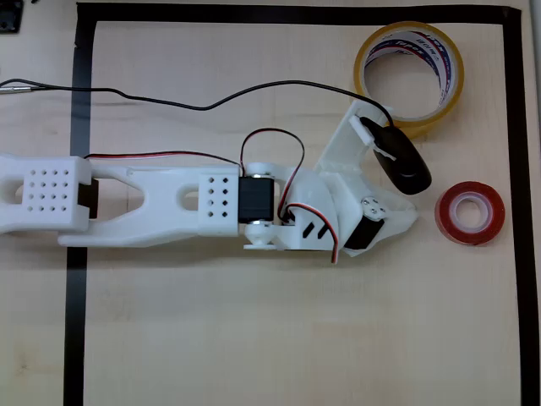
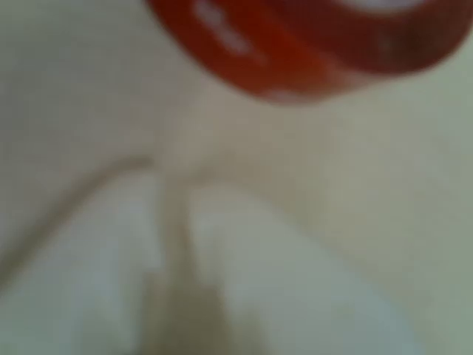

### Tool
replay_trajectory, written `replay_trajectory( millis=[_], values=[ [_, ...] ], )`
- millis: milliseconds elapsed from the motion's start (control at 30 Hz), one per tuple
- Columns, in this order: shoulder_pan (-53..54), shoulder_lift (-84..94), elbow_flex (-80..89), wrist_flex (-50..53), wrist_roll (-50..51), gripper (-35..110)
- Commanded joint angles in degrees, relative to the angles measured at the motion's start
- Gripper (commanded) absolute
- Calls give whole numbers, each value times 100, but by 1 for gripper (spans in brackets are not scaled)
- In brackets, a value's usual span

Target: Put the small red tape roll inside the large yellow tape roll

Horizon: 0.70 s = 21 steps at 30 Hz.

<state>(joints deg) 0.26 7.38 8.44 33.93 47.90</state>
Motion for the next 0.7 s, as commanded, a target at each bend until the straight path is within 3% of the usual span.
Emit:
replay_trajectory(
  millis=[0, 467, 667],
  values=[
    [35, 1099, -457, 378, 62, 0],
    [123, 1099, -1011, 1433, -888, 0],
    [308, 1011, -1415, 2593, -1266, 0]
  ],
)
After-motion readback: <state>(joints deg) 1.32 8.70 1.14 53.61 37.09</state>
